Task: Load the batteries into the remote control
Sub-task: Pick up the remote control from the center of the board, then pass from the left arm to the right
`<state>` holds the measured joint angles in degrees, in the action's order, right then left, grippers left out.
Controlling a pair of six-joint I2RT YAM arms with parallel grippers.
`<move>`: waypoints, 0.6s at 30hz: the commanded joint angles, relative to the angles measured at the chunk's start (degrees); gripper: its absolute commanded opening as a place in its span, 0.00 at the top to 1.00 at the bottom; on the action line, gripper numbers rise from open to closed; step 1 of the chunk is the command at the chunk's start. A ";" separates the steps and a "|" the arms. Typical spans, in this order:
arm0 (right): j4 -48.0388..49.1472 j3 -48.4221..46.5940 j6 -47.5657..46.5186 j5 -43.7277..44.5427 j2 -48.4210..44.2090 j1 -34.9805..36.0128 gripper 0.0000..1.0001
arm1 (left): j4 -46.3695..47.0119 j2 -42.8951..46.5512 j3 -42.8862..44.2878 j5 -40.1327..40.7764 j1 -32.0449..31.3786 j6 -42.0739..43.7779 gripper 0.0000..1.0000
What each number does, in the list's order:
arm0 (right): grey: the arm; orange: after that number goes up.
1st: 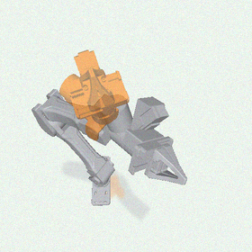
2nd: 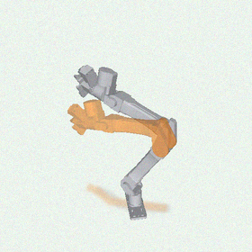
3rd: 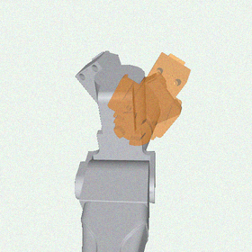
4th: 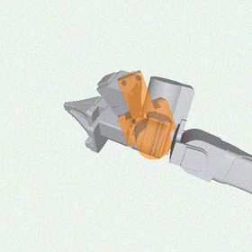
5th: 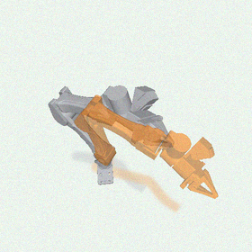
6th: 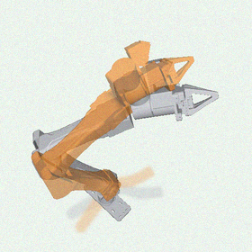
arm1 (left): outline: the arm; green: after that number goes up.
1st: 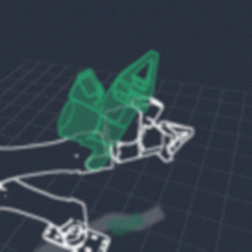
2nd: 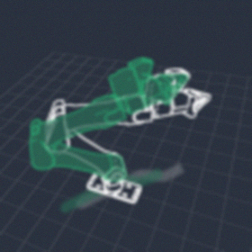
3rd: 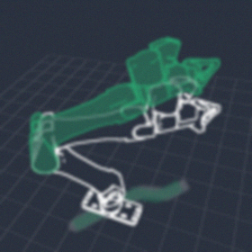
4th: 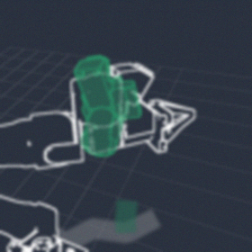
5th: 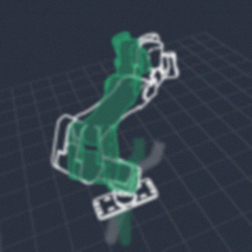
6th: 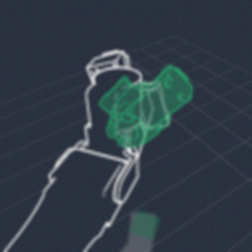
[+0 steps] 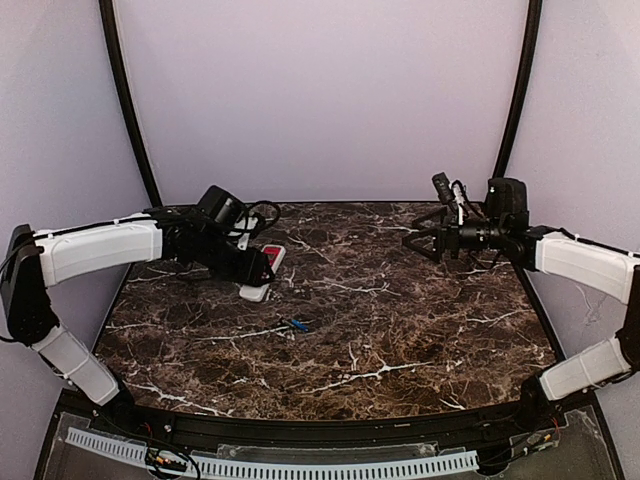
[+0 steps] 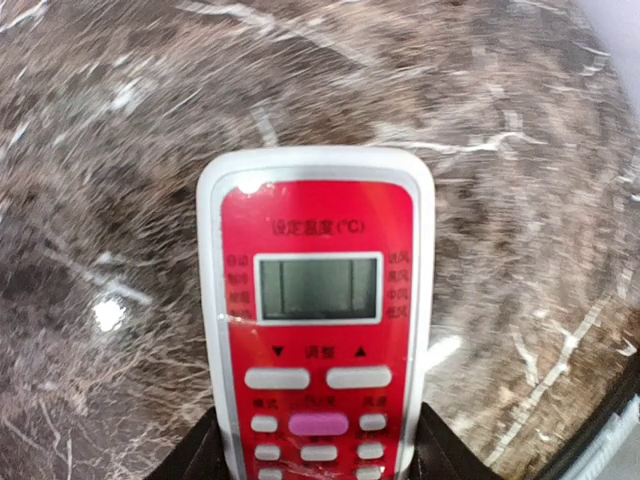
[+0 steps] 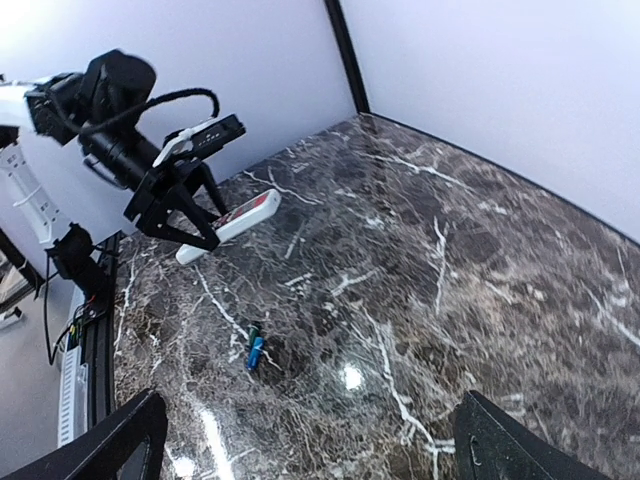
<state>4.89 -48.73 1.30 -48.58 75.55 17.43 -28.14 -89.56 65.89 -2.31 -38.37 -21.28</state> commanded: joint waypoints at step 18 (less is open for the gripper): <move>-19.62 -10.14 -21.68 6.62 -9.59 28.09 0.05 | 0.06 12.45 -1.34 -62.66 -8.31 7.09 0.67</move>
<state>-6.00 -55.00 -15.38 -48.03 65.73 40.77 -29.80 -78.78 66.57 -54.17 -44.77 -13.04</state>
